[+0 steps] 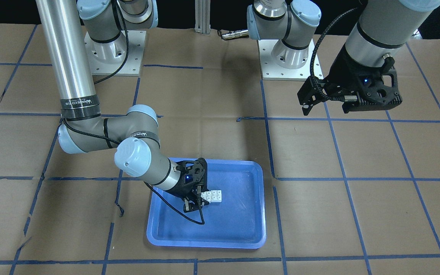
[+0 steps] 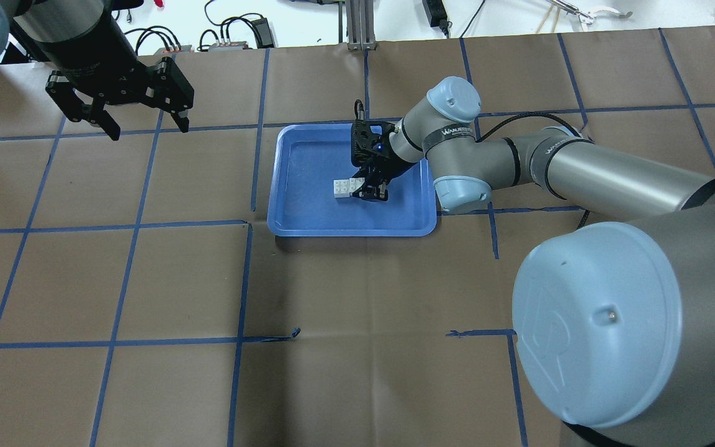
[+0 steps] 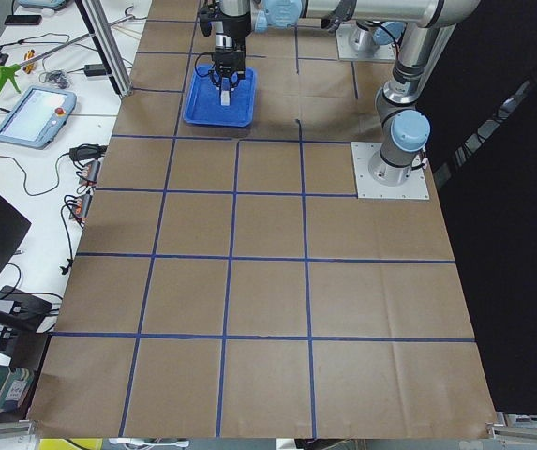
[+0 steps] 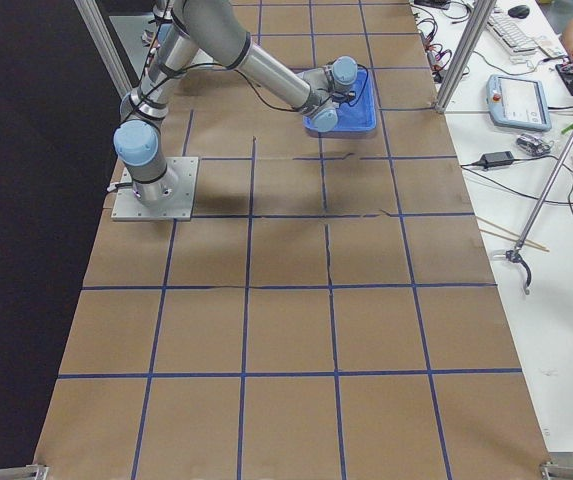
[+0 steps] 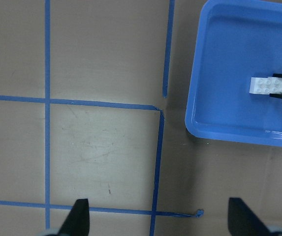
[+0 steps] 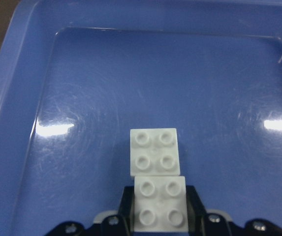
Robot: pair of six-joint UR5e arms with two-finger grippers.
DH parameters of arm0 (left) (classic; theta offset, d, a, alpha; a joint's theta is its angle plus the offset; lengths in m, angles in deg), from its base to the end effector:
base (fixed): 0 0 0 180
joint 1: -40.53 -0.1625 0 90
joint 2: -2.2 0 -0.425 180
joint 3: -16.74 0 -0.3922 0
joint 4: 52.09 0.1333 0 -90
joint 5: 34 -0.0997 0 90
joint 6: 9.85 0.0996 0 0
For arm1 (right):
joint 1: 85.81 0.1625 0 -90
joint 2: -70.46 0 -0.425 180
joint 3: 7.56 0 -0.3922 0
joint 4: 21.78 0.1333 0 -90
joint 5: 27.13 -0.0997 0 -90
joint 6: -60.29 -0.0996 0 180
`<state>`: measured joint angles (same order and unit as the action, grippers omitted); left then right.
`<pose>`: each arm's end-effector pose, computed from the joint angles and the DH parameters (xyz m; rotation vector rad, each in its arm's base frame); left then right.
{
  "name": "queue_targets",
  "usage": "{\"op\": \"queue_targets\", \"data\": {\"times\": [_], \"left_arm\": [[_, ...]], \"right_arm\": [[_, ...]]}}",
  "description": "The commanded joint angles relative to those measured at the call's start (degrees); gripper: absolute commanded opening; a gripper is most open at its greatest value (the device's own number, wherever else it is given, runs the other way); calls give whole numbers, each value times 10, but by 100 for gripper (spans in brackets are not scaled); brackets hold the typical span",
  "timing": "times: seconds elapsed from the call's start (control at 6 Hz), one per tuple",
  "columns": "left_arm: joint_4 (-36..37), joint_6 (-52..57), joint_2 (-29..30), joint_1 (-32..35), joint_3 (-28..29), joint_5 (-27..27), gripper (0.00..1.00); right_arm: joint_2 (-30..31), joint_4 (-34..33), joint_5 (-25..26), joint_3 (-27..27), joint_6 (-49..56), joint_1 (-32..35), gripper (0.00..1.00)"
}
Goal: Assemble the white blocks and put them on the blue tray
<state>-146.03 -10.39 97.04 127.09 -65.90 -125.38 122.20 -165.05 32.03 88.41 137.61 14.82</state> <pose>-0.0992 -0.5318 0.5012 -0.1078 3.1160 0.0396 0.3022 -0.6108 0.1538 -1.9285 1.9135 -0.5912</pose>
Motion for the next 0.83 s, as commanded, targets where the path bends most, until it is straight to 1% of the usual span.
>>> {"op": "queue_targets", "data": {"times": [0.0, 0.17, 0.67], "left_arm": [[-3, 10, -11, 6, -1, -23, 99], [-3, 9, -10, 12, 4, -21, 99], [-1, 11, -13, 12, 6, -21, 99]], "right_arm": [[-1, 1, -2, 0, -2, -1, 28], [-1, 1, -2, 0, -3, -1, 38], [0, 2, -2, 1, -16, 0, 39]]}}
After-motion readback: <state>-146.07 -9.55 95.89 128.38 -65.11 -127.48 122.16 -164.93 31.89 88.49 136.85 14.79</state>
